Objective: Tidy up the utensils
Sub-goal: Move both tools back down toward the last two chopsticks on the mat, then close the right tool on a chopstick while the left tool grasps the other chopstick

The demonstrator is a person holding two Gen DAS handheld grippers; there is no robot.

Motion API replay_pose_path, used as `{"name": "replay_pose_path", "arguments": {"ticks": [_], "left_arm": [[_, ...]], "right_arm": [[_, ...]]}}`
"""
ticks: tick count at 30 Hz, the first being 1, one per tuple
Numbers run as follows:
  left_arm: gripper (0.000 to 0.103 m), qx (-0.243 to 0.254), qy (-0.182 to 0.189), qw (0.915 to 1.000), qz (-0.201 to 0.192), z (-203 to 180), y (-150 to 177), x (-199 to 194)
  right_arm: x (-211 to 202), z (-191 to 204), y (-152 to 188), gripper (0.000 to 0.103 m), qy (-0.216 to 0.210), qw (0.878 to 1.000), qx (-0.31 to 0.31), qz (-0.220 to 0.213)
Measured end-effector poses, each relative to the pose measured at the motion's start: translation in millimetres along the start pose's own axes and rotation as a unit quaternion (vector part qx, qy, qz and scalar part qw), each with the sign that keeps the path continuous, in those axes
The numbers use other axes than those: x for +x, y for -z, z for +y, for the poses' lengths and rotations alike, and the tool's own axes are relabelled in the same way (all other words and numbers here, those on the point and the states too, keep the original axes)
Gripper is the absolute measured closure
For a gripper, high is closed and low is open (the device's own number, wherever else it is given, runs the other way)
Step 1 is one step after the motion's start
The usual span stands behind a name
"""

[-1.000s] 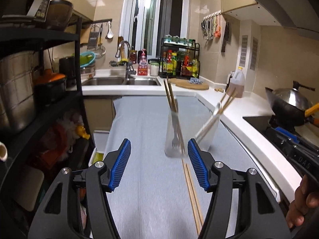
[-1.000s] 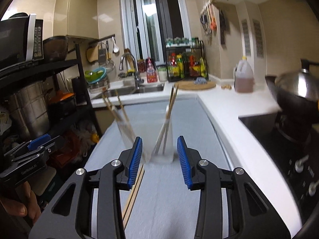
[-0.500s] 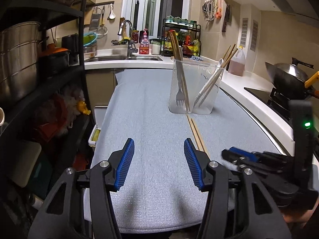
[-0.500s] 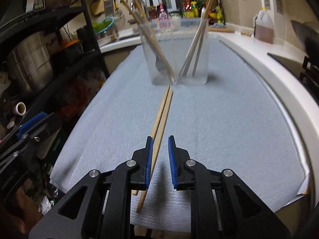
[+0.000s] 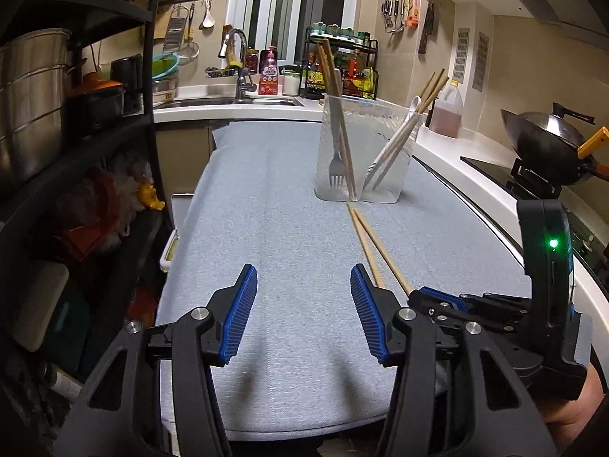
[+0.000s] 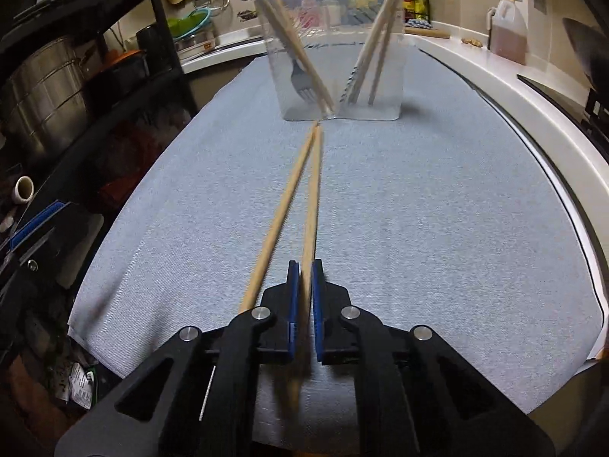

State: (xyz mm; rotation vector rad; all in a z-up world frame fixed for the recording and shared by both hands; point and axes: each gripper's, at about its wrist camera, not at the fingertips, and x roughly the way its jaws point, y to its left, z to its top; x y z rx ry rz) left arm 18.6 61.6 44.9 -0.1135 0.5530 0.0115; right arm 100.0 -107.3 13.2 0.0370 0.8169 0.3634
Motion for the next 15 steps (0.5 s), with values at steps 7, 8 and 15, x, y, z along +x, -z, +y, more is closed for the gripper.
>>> {"name": "replay_pose_path", "arguments": {"ticks": [7, 8, 15], "left_arm": [[0.052, 0.004, 0.022, 0.9995, 0.021, -32.7, 10.4, 23.2], [0.052, 0.006, 0.023, 0.9993, 0.028, -38.2, 12.4, 27.8], [0.058, 0.017, 0.009, 0.9966, 0.081, -67.6, 25.1, 57.5]], "right_arm": [[-17.9, -24.4, 1.6, 0.097, 0.025, 0.999, -0.002, -0.025], [-19.4, -28.6, 2.0, 0.097, 0.029, 0.999, -0.001, -0.027], [-24.7, -53.6, 5.7, 0.097, 0.044, 0.998, 0.018, -0.028]]}}
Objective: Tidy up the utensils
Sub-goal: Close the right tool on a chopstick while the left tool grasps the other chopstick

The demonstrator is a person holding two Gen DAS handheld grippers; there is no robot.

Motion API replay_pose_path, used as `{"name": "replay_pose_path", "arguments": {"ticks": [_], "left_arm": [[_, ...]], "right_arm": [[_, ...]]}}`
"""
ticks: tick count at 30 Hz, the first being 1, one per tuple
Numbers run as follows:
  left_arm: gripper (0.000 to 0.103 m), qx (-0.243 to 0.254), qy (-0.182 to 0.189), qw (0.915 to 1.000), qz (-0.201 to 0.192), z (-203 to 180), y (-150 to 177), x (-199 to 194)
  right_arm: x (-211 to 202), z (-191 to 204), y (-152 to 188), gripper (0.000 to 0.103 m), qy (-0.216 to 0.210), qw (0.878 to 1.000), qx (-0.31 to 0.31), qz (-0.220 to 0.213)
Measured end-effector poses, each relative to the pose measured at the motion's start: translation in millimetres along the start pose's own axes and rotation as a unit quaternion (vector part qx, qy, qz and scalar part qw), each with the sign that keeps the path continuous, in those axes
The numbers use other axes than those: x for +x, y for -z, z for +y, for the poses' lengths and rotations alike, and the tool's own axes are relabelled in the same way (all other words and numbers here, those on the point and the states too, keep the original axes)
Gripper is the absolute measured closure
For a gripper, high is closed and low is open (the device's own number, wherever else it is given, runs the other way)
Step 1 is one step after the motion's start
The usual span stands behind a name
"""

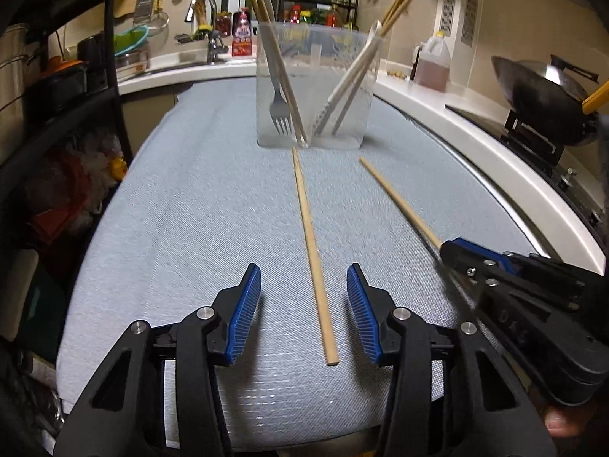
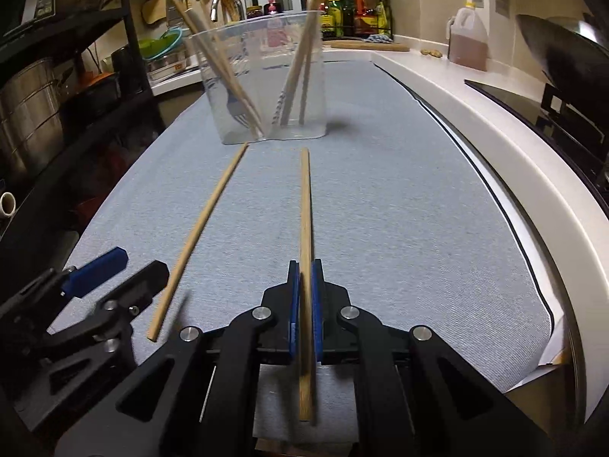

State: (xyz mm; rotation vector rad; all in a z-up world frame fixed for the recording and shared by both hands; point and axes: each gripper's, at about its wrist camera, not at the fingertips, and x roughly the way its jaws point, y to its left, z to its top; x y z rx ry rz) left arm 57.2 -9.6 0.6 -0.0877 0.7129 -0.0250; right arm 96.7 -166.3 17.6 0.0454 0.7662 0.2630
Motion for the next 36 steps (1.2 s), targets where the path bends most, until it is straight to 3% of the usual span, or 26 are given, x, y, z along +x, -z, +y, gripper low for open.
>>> {"name": "replay_pose_path", "arguments": {"ticks": [6, 9, 10, 15, 18, 36], "left_arm": [[0.070, 0.009, -0.023, 0.9996, 0.012, -8.6, 4.3, 9.4], [0.085, 0.016, -0.030, 0.9994, 0.012, -9.2, 4.4, 9.5], [0.097, 0.017, -0.030, 0.9993, 0.013, -8.9, 4.6, 9.1], [0.096, 0.004, -0.037, 0.9992, 0.014, 2.5, 7.3, 2.1], [0.096, -0.001, -0.038, 0.9992, 0.016, 10.9, 10.1, -3.0], [0.096, 0.003, -0.039, 0.9992, 0.004, 10.8, 16.7, -5.9]], "right_arm": [[2.4, -11.4, 3.2, 0.095, 0.005, 1.000, 0.009, 0.007], [4.9, -11.6, 4.7, 0.093, 0.003, 1.000, 0.007, 0.018], [5.6, -11.0, 5.4, 0.091, 0.002, 1.000, 0.005, 0.021], [1.6, -10.6, 8.6, 0.090, 0.004, 1.000, 0.004, 0.017], [0.1, -11.5, 12.2, 0.096, 0.001, 1.000, 0.006, 0.018], [-8.4, -13.1, 21.3, 0.093, 0.013, 1.000, -0.003, 0.013]]}}
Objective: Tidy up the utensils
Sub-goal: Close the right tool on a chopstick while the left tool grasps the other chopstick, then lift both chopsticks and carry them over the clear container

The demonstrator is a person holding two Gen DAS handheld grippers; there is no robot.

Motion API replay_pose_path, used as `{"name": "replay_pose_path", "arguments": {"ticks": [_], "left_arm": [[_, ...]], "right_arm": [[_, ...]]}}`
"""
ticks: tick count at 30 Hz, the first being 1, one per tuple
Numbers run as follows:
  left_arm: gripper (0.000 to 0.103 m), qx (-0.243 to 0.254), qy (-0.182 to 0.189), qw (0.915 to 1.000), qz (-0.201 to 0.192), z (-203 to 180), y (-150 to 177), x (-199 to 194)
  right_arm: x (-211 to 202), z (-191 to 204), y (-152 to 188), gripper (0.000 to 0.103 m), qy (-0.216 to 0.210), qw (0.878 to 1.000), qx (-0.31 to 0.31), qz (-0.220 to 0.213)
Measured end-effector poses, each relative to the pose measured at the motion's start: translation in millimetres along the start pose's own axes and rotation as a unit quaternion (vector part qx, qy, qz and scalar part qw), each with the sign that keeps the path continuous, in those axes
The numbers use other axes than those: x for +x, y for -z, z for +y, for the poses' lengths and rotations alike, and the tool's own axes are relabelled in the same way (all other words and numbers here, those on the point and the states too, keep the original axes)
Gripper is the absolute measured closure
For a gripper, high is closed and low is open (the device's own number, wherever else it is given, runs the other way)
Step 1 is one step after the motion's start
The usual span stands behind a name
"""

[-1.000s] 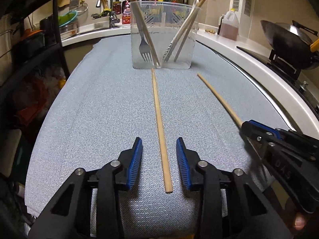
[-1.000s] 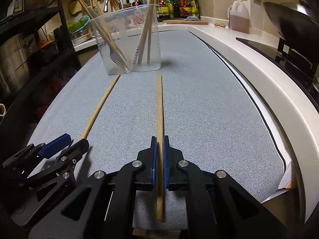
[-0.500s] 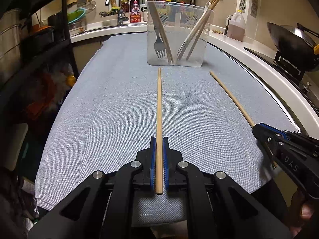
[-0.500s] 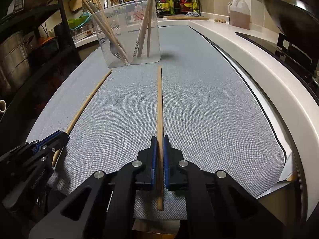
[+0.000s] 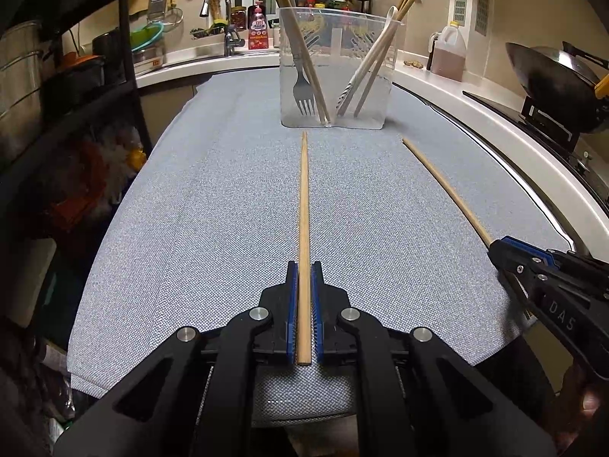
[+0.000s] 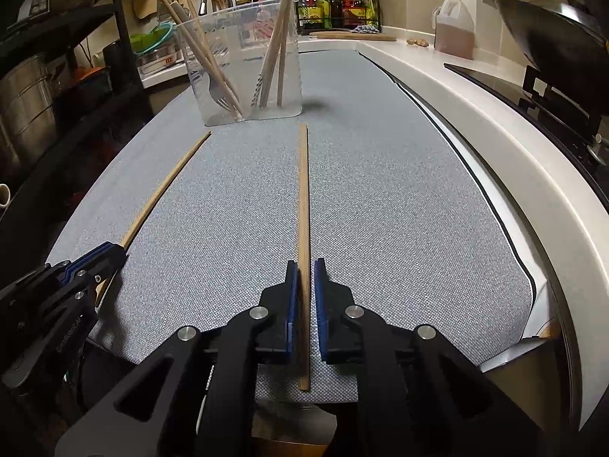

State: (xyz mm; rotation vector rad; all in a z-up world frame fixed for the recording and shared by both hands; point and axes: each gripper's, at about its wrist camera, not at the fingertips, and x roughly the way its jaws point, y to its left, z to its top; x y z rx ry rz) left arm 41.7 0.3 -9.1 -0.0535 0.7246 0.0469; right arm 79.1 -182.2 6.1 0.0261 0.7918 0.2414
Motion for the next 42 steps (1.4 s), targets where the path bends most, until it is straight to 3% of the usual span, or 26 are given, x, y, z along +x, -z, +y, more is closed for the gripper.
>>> {"name": "replay_pose_path", "arguments": {"ticks": [15, 31, 42], "left_arm": [[0.096, 0.001, 0.007, 1.0000, -0.001, 0.1, -0.5, -2.5], [0.096, 0.011, 0.018, 0.9984, -0.053, -2.9, -7.6, -43.5], [0.096, 0.017, 0.018, 0.9949, -0.098, 3.1, -33.9, -66.2]], "right_arm": [[-0.5, 3.2, -1.2, 0.097, 0.007, 1.000, -0.012, 0.001], [-46.8, 6.0, -11.2, 0.097, 0.004, 0.999, -0.016, -0.049], [-82.8, 6.1, -37.1, 0.097, 0.003, 0.995, -0.026, -0.095]]}}
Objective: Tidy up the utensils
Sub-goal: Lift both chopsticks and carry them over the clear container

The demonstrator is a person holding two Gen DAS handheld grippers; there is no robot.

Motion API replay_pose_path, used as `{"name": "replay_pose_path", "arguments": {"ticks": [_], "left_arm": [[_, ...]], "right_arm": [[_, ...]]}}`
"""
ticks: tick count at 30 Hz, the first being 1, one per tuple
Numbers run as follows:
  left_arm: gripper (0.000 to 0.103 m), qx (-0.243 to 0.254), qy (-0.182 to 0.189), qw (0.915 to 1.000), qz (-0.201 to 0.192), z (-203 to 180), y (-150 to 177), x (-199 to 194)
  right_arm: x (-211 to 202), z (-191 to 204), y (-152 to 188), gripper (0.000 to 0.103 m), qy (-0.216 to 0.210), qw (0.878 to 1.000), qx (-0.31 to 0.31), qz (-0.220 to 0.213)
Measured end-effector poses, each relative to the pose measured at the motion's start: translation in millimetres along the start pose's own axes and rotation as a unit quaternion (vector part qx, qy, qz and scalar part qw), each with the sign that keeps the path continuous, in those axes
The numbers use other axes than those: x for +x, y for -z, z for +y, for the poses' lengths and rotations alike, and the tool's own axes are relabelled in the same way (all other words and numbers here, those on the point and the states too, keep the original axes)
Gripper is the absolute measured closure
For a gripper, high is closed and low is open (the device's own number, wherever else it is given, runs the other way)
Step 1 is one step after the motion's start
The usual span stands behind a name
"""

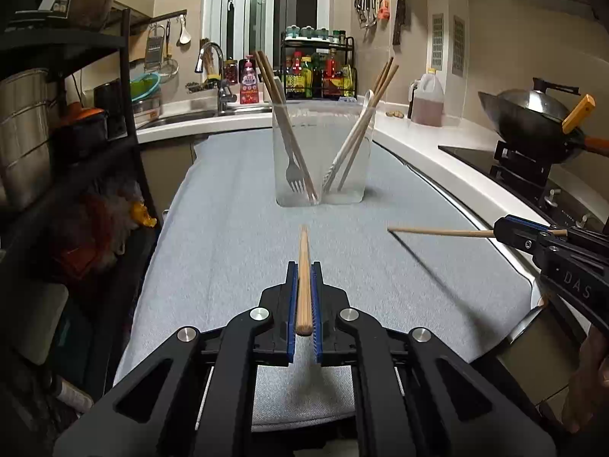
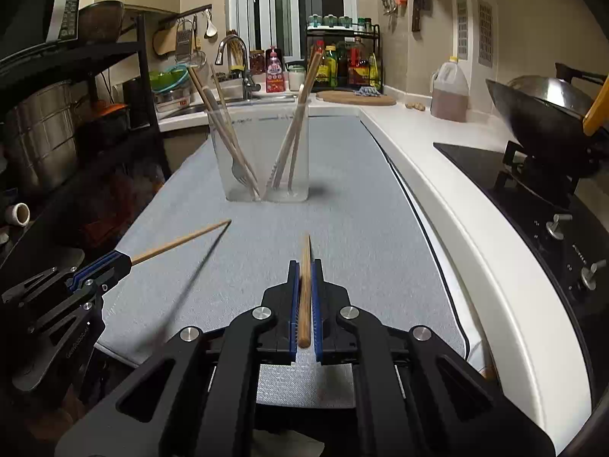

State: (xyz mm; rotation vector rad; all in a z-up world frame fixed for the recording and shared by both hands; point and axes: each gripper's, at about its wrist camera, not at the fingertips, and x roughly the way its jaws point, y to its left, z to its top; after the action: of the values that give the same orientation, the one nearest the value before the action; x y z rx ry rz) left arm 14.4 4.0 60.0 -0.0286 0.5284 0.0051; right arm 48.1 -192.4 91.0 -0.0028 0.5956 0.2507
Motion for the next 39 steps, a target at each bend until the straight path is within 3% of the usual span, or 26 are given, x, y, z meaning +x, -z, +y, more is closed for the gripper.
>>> {"name": "replay_pose_path", "arguments": {"ticks": [15, 31, 39], "left_arm": [[0.096, 0.002, 0.007, 0.9990, -0.044, 11.2, -53.5, -10.4], [0.097, 0.013, 0.009, 0.9986, -0.051, 17.9, -115.1, -8.7], [0.096, 0.012, 0.028, 0.9988, -0.039, 21.3, -149.2, -8.1]], "right_arm": [[-16.7, 6.4, -42.0, 0.097, 0.003, 0.999, -0.014, -0.029], [-24.8, 16.0, -101.3, 0.097, 0.001, 0.998, -0.025, -0.052], [-30.6, 13.5, -137.5, 0.097, -0.009, 0.998, -0.021, -0.066]]}}
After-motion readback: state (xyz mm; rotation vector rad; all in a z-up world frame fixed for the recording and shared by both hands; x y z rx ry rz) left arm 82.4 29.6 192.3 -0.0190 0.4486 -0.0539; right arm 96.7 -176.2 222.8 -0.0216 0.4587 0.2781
